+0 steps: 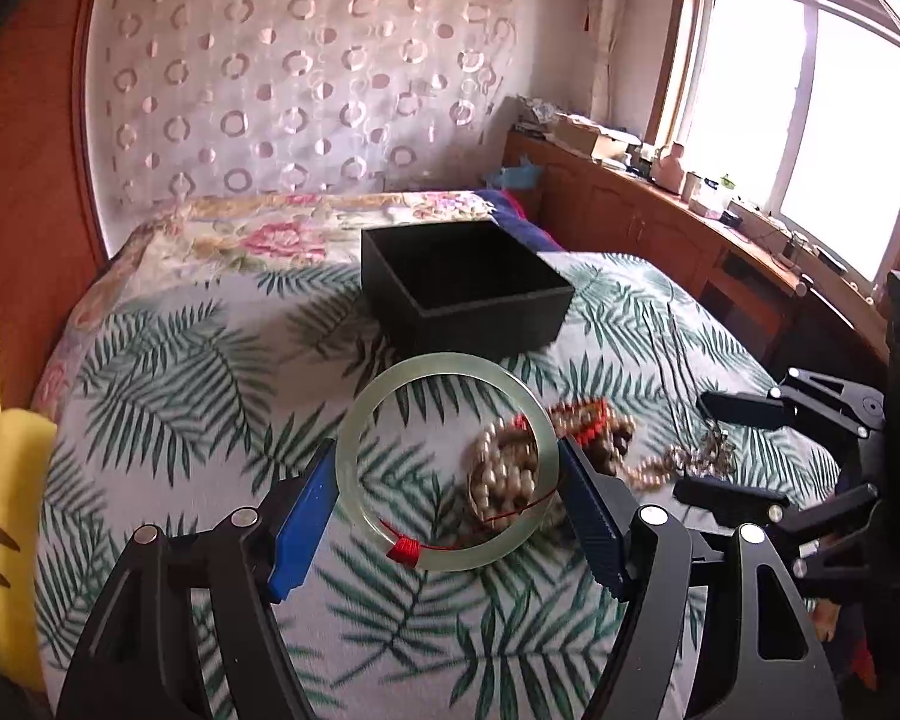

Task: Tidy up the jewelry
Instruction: 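Lower the jade bangle into the black box with the left tool while the right tool drops the comb in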

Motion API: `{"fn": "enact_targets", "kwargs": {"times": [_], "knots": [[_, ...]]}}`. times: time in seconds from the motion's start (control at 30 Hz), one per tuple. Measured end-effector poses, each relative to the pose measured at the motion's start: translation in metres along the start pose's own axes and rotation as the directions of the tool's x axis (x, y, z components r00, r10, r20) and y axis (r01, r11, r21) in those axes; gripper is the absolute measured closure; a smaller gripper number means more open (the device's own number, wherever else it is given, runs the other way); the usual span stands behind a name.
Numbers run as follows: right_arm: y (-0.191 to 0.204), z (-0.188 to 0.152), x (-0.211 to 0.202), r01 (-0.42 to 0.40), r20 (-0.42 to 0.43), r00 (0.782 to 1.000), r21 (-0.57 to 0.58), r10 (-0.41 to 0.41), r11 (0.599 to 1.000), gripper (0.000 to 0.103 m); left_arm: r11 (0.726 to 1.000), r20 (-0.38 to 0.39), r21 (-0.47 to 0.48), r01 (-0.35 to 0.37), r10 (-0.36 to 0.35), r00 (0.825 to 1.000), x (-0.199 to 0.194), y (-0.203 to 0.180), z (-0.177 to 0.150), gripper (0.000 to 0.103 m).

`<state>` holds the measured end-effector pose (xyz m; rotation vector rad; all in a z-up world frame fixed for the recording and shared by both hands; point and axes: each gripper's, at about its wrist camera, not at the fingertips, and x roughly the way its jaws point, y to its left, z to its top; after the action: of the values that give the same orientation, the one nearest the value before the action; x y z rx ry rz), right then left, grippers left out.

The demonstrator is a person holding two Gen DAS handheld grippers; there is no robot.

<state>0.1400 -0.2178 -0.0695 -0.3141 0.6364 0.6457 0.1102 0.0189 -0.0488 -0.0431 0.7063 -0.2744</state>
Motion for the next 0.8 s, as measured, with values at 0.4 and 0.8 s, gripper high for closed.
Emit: {"fn": "enact_targets", "kwargs": {"times": [0.4, 0.8], "knots": [[-0.052, 0.048, 0.024, 0.048, 0.042, 0.998, -0.006, -0.048, 0.999, 0.044, 0.999, 0.021, 0.013, -0.035, 0.035, 0.999, 0.044, 0.006, 0.064, 0.034], [-0.083, 0.075, 0.055, 0.063, 0.017, 0.998, -0.019, -0.062, 0.998, 0.044, 1.0, -0.027, -0.017, -0.017, 0.016, 1.0, 0.099, 0.015, 0.101, 0.034]]}}
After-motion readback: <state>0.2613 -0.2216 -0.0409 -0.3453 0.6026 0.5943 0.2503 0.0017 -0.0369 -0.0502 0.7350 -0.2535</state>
